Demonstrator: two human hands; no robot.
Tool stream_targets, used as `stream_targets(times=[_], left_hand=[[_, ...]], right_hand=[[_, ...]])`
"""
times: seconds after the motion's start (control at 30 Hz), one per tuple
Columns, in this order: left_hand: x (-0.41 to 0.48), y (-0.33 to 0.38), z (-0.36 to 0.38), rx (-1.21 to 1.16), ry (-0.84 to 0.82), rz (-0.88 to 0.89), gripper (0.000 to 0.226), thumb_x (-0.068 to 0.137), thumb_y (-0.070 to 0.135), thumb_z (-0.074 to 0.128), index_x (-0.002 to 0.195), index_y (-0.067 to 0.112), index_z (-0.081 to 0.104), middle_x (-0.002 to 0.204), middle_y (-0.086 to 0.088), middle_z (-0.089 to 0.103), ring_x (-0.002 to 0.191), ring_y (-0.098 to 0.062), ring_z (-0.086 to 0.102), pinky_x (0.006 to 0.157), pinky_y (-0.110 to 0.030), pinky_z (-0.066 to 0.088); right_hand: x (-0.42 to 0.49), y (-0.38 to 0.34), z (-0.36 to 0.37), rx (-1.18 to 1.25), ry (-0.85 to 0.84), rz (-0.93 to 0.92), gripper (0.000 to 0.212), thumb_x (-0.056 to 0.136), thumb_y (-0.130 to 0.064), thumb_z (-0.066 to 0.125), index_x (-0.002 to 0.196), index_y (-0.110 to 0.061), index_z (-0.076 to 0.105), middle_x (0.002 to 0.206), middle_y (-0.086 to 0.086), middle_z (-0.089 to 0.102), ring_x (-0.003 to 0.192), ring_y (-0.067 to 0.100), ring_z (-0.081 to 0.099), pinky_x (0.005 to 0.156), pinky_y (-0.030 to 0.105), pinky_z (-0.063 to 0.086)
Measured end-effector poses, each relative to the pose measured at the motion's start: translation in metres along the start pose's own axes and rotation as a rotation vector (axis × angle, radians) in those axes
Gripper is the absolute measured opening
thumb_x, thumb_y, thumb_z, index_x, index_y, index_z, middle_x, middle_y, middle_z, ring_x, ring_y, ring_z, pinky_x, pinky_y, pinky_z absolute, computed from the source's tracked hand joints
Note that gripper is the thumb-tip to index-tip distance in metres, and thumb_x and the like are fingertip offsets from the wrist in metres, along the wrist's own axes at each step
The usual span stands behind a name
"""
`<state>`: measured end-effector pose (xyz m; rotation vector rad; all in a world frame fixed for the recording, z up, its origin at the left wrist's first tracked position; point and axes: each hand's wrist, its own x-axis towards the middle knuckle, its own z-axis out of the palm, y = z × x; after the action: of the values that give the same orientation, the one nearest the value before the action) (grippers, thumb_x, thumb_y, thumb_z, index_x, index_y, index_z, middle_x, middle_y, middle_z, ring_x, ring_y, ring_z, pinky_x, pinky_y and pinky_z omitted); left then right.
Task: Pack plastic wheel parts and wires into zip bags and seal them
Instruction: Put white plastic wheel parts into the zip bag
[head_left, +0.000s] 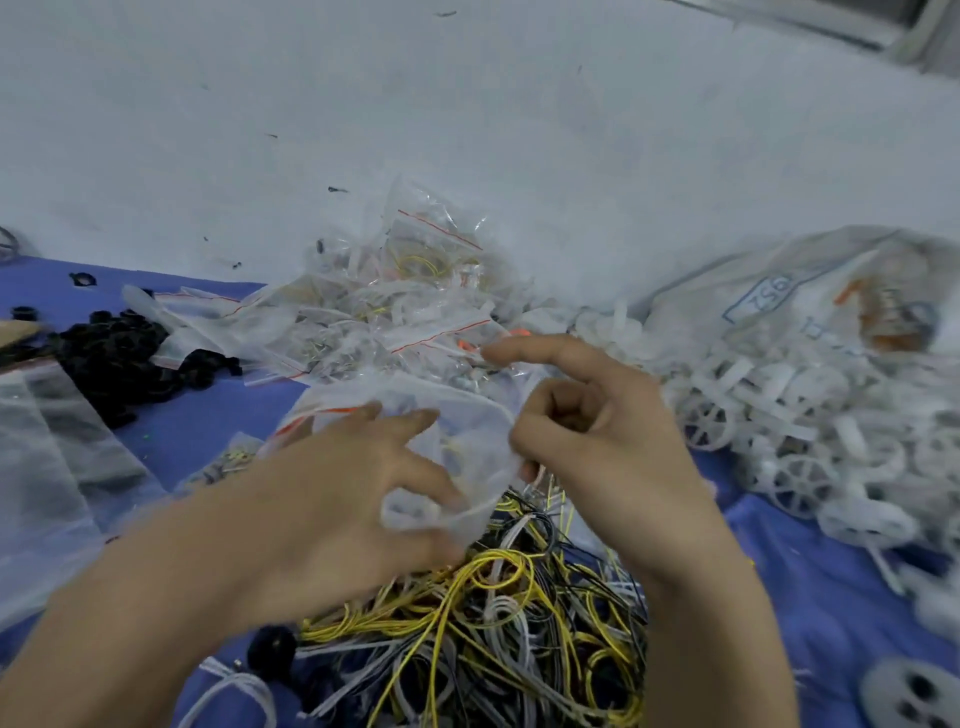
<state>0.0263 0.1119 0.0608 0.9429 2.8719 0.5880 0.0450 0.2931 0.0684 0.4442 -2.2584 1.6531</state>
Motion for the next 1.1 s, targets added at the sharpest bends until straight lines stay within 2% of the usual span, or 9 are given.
stream_targets(times=[0.07, 0.13, 0.3, 0.5, 0.63, 0.73, 0.87, 1.0, 1.1], left_hand=[[0.008, -0.005, 0.003, -0.013, 0.135, 0.070, 0.049, 0.070, 0.087, 0.031, 0.079, 0.053, 0.066, 0.129, 0.045, 0.033, 0.131, 0.004, 0.035, 0.112, -0.025, 0.011], [0.016, -0.012, 0.004, -0.051, 0.282, 0.081, 0.050, 0.073, 0.072, 0.031, 0.077, 0.040, 0.069, 0.103, 0.027, 0.064, 0.101, -0.004, 0.059, 0.104, -0.040, 0.034], [0.027, -0.023, -0.001, -0.070, 0.610, 0.057, 0.041, 0.079, 0.065, 0.055, 0.065, 0.028, 0.067, 0.074, 0.009, 0.068, 0.067, -0.004, 0.058, 0.069, -0.023, 0.044], [0.025, -0.052, -0.005, -0.204, 0.678, -0.073, 0.026, 0.066, 0.067, 0.051, 0.065, 0.044, 0.062, 0.079, 0.031, 0.056, 0.079, -0.006, 0.055, 0.078, -0.029, 0.042], [0.032, -0.057, 0.003, -0.261, 0.655, -0.057, 0.026, 0.078, 0.066, 0.055, 0.078, 0.042, 0.066, 0.078, 0.029, 0.063, 0.081, 0.010, 0.054, 0.070, -0.003, 0.035], [0.039, -0.055, 0.009, -0.310, 0.609, -0.038, 0.025, 0.074, 0.063, 0.044, 0.092, 0.052, 0.057, 0.095, 0.031, 0.058, 0.090, 0.009, 0.051, 0.076, -0.010, 0.038], [0.043, -0.049, 0.015, -0.282, 0.575, 0.018, 0.039, 0.066, 0.073, 0.032, 0.097, 0.058, 0.050, 0.102, 0.030, 0.054, 0.090, 0.008, 0.051, 0.081, -0.015, 0.040], [0.044, -0.051, 0.016, -0.163, 0.587, 0.085, 0.030, 0.078, 0.061, 0.040, 0.096, 0.046, 0.058, 0.089, 0.021, 0.062, 0.070, 0.012, 0.054, 0.060, 0.000, 0.036], [0.043, -0.054, 0.012, -0.160, 0.551, 0.133, 0.032, 0.082, 0.054, 0.042, 0.084, 0.038, 0.070, 0.078, 0.019, 0.064, 0.065, 0.013, 0.053, 0.056, -0.004, 0.039]], right_hand=[[-0.001, 0.005, -0.006, 0.080, 0.003, 0.022, 0.033, 0.073, -0.008, 0.063, 0.100, -0.026, 0.069, 0.051, -0.002, 0.054, 0.052, 0.016, 0.053, 0.055, 0.023, 0.045], [-0.003, 0.015, -0.022, 0.140, 0.103, 0.111, 0.018, 0.082, -0.015, 0.069, 0.098, -0.023, 0.070, 0.061, 0.001, 0.062, 0.061, 0.013, 0.060, 0.064, 0.023, 0.050], [0.030, 0.073, -0.080, -0.100, 0.594, 0.452, 0.014, 0.086, -0.018, 0.066, 0.098, -0.010, 0.067, 0.094, 0.004, 0.065, 0.081, 0.017, 0.055, 0.072, 0.032, 0.043], [0.096, 0.175, -0.149, -0.724, 0.187, 0.693, 0.052, 0.087, -0.015, 0.063, 0.134, -0.005, 0.044, 0.126, 0.017, 0.052, 0.110, 0.030, 0.052, 0.078, 0.033, 0.047], [0.107, 0.227, -0.174, -0.832, 0.202, 0.736, 0.075, 0.082, -0.034, 0.069, 0.145, -0.021, 0.031, 0.138, 0.016, 0.046, 0.119, 0.036, 0.050, 0.092, 0.042, 0.046], [0.124, 0.254, -0.163, -0.698, 0.346, 0.721, 0.085, 0.076, -0.052, 0.069, 0.145, -0.027, 0.028, 0.135, 0.012, 0.049, 0.109, 0.034, 0.053, 0.083, 0.038, 0.046], [0.159, 0.273, -0.149, -0.805, 0.464, 0.911, 0.106, 0.066, -0.079, 0.051, 0.147, -0.016, 0.024, 0.144, 0.018, 0.036, 0.127, 0.040, 0.039, 0.101, 0.052, 0.039], [0.197, 0.275, -0.144, -0.970, 0.208, 1.070, 0.054, 0.071, -0.039, 0.059, 0.115, -0.009, 0.050, 0.138, 0.022, 0.040, 0.125, 0.042, 0.038, 0.105, 0.057, 0.033], [0.207, 0.274, -0.131, -1.084, 0.174, 1.040, 0.049, 0.089, -0.029, 0.050, 0.134, -0.011, 0.046, 0.145, 0.018, 0.036, 0.134, 0.038, 0.032, 0.112, 0.049, 0.026]])
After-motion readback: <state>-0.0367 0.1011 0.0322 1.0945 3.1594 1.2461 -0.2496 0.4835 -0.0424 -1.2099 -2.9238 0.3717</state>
